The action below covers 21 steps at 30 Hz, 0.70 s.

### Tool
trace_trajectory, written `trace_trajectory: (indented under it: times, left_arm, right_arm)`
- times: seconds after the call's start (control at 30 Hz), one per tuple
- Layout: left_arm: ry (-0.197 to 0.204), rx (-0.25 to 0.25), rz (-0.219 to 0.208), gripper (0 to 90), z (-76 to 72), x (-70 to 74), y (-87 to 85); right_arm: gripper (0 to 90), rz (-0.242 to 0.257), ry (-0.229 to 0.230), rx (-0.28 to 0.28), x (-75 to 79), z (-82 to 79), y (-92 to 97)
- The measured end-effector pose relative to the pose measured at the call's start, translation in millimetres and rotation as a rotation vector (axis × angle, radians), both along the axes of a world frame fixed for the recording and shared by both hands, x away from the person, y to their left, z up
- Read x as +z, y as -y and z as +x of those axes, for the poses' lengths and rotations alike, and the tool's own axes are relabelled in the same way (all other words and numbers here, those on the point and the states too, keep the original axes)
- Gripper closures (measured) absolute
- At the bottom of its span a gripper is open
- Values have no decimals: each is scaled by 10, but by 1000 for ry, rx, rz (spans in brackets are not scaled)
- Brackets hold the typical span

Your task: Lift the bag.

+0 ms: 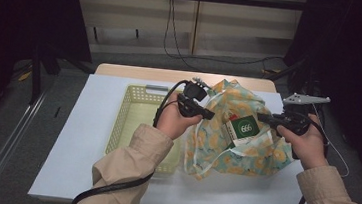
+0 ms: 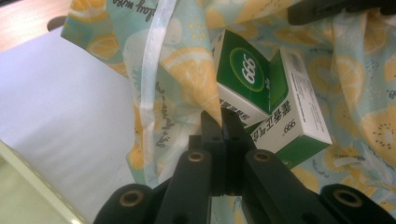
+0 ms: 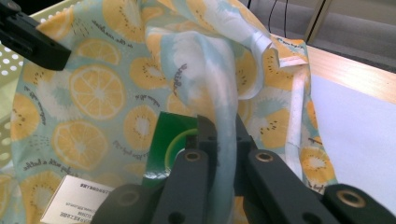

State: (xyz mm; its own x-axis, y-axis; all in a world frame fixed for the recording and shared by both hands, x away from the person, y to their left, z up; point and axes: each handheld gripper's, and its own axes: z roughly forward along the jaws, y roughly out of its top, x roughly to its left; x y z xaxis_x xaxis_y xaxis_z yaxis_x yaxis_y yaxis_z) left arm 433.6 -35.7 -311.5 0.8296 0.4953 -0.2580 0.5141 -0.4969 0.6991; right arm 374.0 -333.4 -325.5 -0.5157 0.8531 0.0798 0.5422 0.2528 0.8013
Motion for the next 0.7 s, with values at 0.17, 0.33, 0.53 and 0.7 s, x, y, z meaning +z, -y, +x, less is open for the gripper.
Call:
trace_trajectory:
  times: [0.17, 0.33, 0.53, 0.7]
  left_arm:
    - [15, 3, -12, 900, 25, 138, 2]
    - [36, 5, -6, 900, 54, 315, 44]
    - [50, 4, -26, 900, 91, 474, 95]
    - [61, 9, -41, 900, 123, 602, 111]
  right_arm:
    - [887, -3, 11, 0, 68, 15, 1]
    - [887, 0, 26, -8, 180, 47, 5]
    - [887, 3, 44, -2, 292, 82, -30]
    - [887, 20, 66, -3, 406, 102, -31]
